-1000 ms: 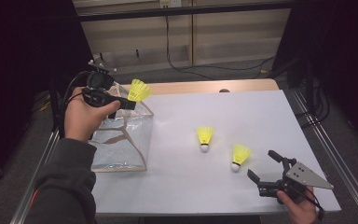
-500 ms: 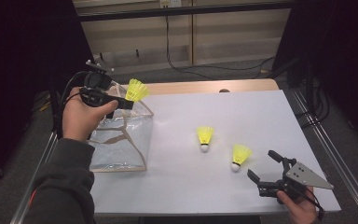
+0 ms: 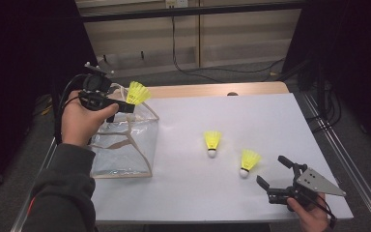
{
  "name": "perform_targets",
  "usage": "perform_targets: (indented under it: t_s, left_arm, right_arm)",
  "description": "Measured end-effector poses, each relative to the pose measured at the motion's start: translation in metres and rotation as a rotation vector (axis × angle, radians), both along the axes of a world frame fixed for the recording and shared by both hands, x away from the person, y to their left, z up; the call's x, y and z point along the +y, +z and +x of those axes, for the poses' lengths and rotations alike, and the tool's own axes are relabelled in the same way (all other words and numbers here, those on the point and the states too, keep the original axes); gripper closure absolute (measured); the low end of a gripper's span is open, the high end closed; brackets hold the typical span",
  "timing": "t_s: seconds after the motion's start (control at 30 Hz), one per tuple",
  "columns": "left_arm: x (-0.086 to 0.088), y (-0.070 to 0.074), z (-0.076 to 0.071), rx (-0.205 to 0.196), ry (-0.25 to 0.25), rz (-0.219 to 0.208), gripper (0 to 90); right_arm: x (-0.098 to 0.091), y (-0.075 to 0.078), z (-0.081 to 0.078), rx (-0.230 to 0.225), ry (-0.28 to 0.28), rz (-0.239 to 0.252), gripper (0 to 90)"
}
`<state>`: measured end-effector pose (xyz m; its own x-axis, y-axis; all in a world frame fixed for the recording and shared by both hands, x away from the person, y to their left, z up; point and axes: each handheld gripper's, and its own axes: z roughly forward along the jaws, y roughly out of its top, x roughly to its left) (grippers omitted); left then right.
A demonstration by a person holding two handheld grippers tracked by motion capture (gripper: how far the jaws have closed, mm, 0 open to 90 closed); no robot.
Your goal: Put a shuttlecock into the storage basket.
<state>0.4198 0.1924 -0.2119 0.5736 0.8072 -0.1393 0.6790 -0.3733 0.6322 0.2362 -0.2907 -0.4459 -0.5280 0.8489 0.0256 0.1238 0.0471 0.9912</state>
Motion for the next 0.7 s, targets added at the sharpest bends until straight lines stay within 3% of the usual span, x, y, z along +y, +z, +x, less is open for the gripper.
perform_targets:
  t_s: [0.7]
  left_arm:
    - [0.0096, 0.0016, 0.0033, -0.003, 0.039, 0.002, 65.1]
  right_arm:
    - [0.0001, -0.0003, 0.0003, 0.004, 0.0, 0.001, 0.9]
